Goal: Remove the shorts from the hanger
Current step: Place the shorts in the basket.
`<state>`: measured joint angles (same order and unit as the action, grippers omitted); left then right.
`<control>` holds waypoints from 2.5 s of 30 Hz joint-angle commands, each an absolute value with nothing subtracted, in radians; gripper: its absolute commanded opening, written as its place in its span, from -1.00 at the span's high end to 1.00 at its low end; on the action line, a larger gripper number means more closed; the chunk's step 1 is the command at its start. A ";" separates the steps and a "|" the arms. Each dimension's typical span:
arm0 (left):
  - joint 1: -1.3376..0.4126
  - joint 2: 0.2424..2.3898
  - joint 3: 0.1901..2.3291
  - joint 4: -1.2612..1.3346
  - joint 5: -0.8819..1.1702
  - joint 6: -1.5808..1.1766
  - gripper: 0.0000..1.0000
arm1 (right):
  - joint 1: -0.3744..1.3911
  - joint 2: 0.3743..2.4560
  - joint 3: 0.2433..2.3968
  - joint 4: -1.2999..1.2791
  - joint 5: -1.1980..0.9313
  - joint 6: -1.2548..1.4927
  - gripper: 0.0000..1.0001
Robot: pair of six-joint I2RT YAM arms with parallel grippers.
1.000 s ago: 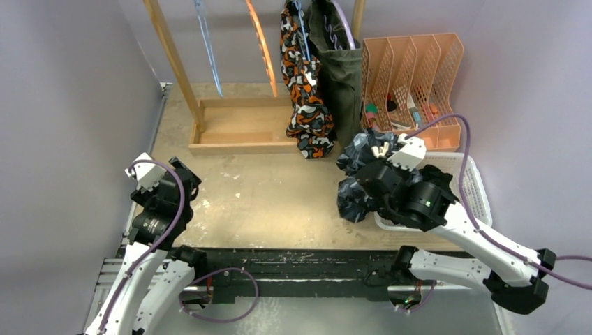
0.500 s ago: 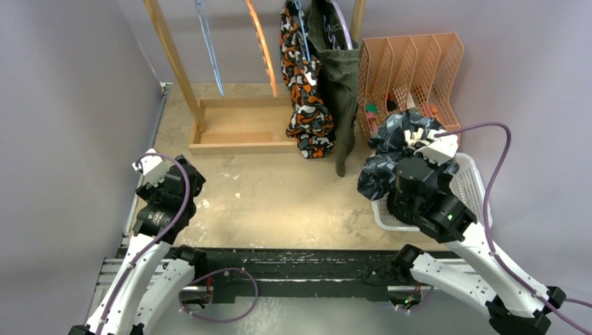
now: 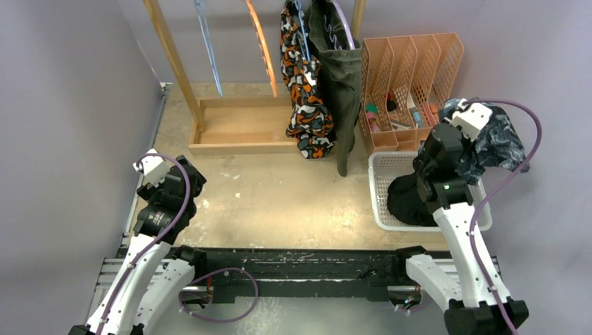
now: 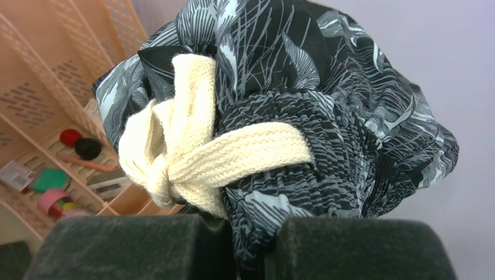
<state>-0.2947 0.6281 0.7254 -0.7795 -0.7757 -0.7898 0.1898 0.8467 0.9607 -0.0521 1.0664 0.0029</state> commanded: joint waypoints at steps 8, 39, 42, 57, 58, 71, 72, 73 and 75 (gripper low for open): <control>-0.291 0.624 0.724 -0.749 -0.782 -0.774 -0.96 | -0.033 0.931 0.833 -0.283 0.758 0.570 1.00; -0.292 0.582 0.715 -0.735 -0.766 -0.762 -0.96 | -0.186 0.786 0.900 -0.645 0.680 0.882 -0.30; -0.293 0.580 0.714 -0.735 -0.764 -0.761 -0.96 | -0.186 0.748 0.994 -0.652 0.660 0.796 -0.41; -0.292 0.590 0.715 -0.733 -0.762 -0.759 -0.96 | -0.186 0.952 0.896 -0.440 0.601 0.719 -0.18; -0.292 0.589 0.716 -0.735 -0.764 -0.760 -0.96 | -0.186 0.970 0.836 -0.413 0.606 0.751 -0.21; -0.292 0.601 0.715 -0.738 -0.769 -0.765 -0.96 | -0.189 0.947 0.725 -0.345 0.388 0.784 -0.31; -0.292 0.601 0.716 -0.738 -0.769 -0.765 -0.96 | -0.189 0.930 0.751 -0.356 0.403 0.757 -0.31; -0.292 0.601 0.715 -0.738 -0.769 -0.765 -0.96 | -0.189 0.914 0.777 -0.357 0.398 0.722 -0.31; -0.292 0.600 0.714 -0.738 -0.769 -0.764 -0.96 | -0.189 0.882 0.821 -0.353 0.356 0.663 -0.32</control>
<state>-0.2947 0.5995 0.7216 -0.7712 -0.7624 -0.7738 -0.1856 0.9474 0.7006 -0.3649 0.3985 0.7715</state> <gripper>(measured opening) 0.980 0.654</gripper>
